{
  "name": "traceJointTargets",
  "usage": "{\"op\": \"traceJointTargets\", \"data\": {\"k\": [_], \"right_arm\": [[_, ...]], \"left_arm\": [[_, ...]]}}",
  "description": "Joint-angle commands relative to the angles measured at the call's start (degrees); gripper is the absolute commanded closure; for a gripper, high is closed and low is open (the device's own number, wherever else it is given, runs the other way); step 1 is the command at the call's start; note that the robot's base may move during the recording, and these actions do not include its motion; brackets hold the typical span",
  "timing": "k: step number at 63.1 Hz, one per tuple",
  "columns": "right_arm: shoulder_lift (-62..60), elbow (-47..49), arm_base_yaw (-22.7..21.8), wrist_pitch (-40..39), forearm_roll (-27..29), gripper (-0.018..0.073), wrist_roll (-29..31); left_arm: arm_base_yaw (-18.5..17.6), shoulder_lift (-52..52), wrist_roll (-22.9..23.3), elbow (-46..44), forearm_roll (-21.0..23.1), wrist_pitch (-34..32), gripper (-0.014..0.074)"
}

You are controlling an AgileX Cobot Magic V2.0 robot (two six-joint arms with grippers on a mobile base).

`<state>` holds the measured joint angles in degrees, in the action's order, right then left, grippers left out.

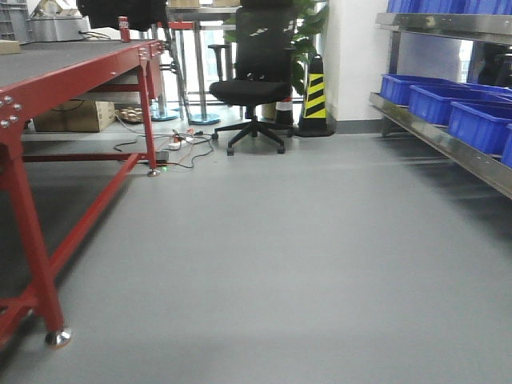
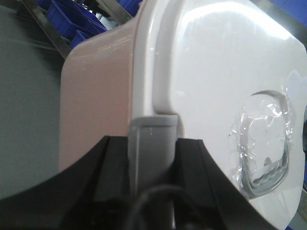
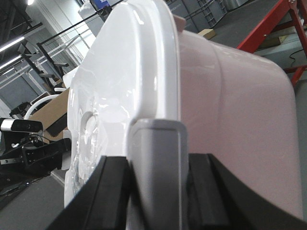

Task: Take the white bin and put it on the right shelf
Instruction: 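Drive toward the steel rack of blue crates holding the bin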

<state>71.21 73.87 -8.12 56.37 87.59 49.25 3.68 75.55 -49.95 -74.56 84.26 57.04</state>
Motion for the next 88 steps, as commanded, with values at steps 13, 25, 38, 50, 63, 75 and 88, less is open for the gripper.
{"op": "traceJointTargets", "data": {"k": [13,25,38,50,63,75,88], "right_arm": [[-2.24,2.4,2.49,16.27,7.29,0.0427,0.58],[-2.24,2.4,2.49,16.27,7.29,0.0427,0.58],[-2.24,2.4,2.49,16.27,7.29,0.0427,0.58],[-2.24,2.4,2.49,16.27,7.29,0.0427,0.58],[-2.24,2.4,2.49,16.27,7.29,0.0427,0.58],[-2.24,2.4,2.49,16.38,7.29,0.0427,0.58],[-2.24,2.4,2.49,16.34,7.29,0.0427,0.58]], "left_arm": [[-3.68,-2.24,-2.72,-1.98,4.37,17.6,0.0722],[-3.67,-2.24,-2.72,-1.98,4.37,17.5,0.0722],[-3.67,-2.24,-2.72,-1.98,4.37,17.5,0.0722],[-3.67,-2.24,-2.72,-1.98,4.37,17.5,0.0722],[-3.67,-2.24,-2.72,-1.98,4.46,17.5,0.0722],[-3.67,-2.24,-2.72,-1.98,4.46,17.5,0.0722],[-3.67,-2.24,-2.72,-1.98,4.46,17.5,0.0722]]}}
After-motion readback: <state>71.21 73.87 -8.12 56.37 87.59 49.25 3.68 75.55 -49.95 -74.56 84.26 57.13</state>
